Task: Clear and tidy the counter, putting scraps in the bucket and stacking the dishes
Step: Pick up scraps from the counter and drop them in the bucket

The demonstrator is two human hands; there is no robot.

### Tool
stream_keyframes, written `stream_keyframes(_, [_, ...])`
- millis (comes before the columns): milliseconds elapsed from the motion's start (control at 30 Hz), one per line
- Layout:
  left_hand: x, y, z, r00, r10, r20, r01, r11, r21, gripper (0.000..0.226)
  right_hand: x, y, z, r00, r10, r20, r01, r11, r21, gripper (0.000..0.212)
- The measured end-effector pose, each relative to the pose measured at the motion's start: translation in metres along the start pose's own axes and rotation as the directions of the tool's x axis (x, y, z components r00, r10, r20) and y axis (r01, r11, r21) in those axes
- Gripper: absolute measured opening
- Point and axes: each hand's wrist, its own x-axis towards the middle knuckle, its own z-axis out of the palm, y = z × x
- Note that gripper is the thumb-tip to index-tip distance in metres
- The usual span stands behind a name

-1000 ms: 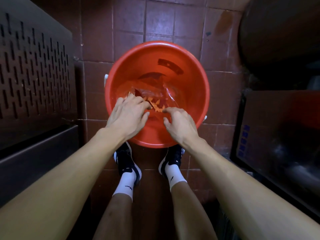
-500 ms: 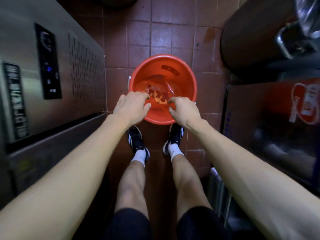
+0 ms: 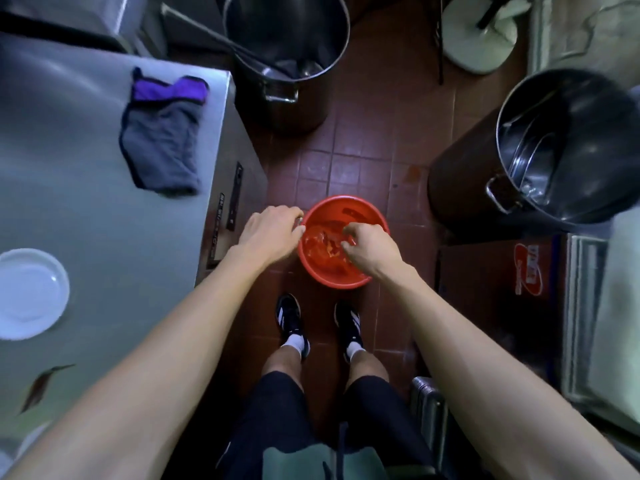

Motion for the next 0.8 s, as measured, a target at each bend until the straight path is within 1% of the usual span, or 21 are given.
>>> stream_keyframes(100, [-0.021, 0.007, -0.020, 0.998, -0.057, -0.033, 0.057, 0.998, 0.014, 0.044, -0.014, -0.012, -0.028, 0.995, -0.093, -0.041, 0.092, 0.996, -0.017, 0.032])
stream_keyframes(200, [-0.043, 0.018, -0.036, 0.993, -0.097, -0.069, 0.098, 0.995, 0.012, 0.046, -0.027, -0.016, -0.052, 0.977, -0.197, -0.078, 0.194, 0.980, -0.043, 0.029])
stream_keyframes(300, [-0.066, 0.032, -0.050, 0.988, -0.112, -0.106, 0.117, 0.992, 0.044, 0.046, -0.039, -0.020, -0.073, 0.955, -0.292, -0.057, 0.286, 0.954, -0.095, 0.028])
stream_keyframes(400, [-0.093, 0.038, -0.067, 0.970, -0.169, -0.174, 0.175, 0.984, 0.021, 0.046, -0.051, -0.031, -0.092, 0.923, -0.383, -0.037, 0.374, 0.916, -0.145, 0.036])
stream_keyframes(500, [-0.126, 0.041, -0.082, 0.931, -0.246, -0.268, 0.242, 0.969, -0.049, 0.045, -0.063, -0.050, -0.106, 0.880, -0.474, -0.011, 0.464, 0.866, -0.188, 0.041])
stream_keyframes(567, [-0.150, 0.040, -0.087, 0.899, -0.307, -0.313, 0.289, 0.952, -0.101, 0.044, -0.071, -0.066, -0.112, 0.841, -0.542, 0.000, 0.531, 0.824, -0.201, 0.037])
stream_keyframes(667, [-0.186, 0.034, -0.088, 0.843, -0.416, -0.342, 0.379, 0.909, -0.174, 0.045, -0.086, -0.094, -0.116, 0.776, -0.630, 0.033, 0.621, 0.755, -0.210, 0.031])
stream_keyframes(800, [-0.237, 0.020, -0.081, 0.776, -0.495, -0.391, 0.447, 0.869, -0.212, 0.045, -0.108, -0.138, -0.111, 0.688, -0.720, 0.084, 0.716, 0.657, -0.237, 0.032])
